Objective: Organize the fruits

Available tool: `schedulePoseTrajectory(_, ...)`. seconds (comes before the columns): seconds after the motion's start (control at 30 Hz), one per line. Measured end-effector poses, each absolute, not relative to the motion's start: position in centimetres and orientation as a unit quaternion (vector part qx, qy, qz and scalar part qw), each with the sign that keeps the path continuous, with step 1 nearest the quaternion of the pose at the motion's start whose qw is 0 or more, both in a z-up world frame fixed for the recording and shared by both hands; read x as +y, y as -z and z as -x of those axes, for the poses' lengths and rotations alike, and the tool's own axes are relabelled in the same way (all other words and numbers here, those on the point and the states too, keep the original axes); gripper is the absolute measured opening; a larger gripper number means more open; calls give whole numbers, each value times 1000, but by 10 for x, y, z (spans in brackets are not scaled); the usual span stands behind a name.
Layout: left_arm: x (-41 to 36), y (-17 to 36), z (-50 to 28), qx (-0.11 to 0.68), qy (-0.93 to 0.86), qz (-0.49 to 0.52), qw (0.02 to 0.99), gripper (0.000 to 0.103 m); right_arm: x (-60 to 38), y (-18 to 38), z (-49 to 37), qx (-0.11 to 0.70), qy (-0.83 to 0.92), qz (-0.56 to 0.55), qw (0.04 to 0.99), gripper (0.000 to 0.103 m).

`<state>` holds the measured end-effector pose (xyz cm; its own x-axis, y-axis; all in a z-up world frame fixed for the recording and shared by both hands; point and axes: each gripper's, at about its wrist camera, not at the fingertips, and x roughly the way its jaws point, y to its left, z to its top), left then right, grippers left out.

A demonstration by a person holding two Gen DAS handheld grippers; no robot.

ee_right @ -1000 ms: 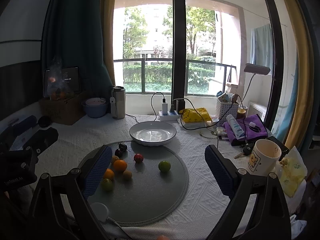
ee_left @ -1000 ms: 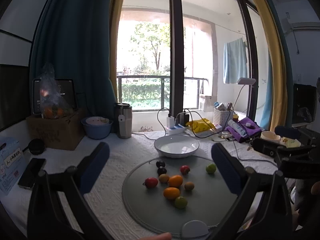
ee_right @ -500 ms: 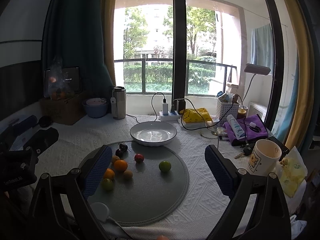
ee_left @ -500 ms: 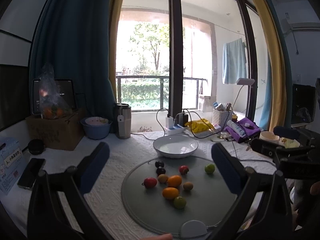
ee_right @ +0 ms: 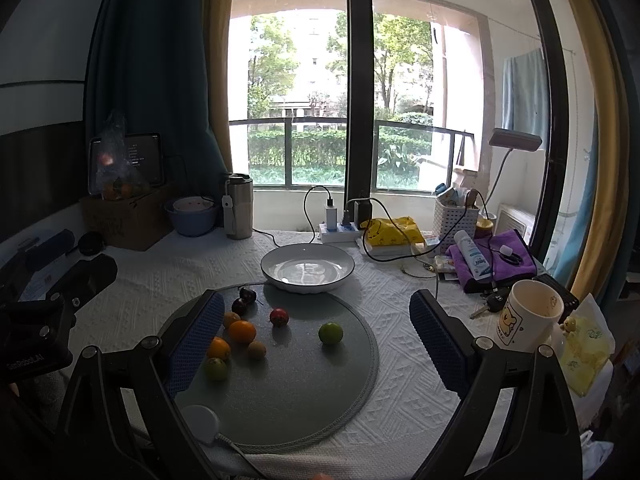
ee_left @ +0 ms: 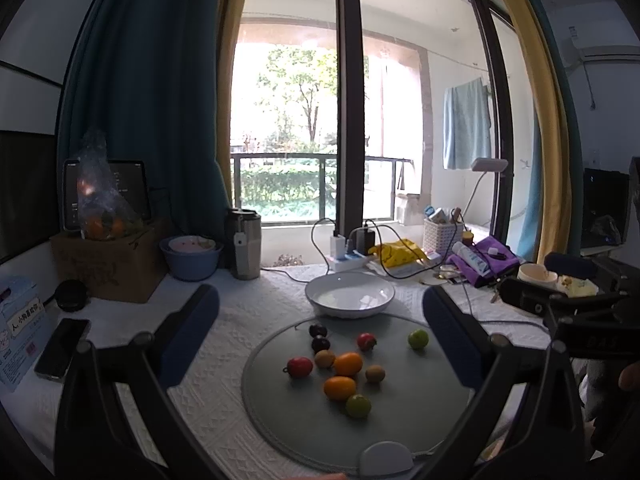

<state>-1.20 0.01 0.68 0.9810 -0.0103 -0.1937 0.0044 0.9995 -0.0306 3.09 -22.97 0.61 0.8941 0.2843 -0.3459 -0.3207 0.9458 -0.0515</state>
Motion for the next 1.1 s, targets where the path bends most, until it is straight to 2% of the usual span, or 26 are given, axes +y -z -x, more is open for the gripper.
schedulePoseTrajectory(1.1, 0, -9, 11, 94, 6, 15, 995, 103, -225, -9, -32, 170, -157, 55, 971, 96)
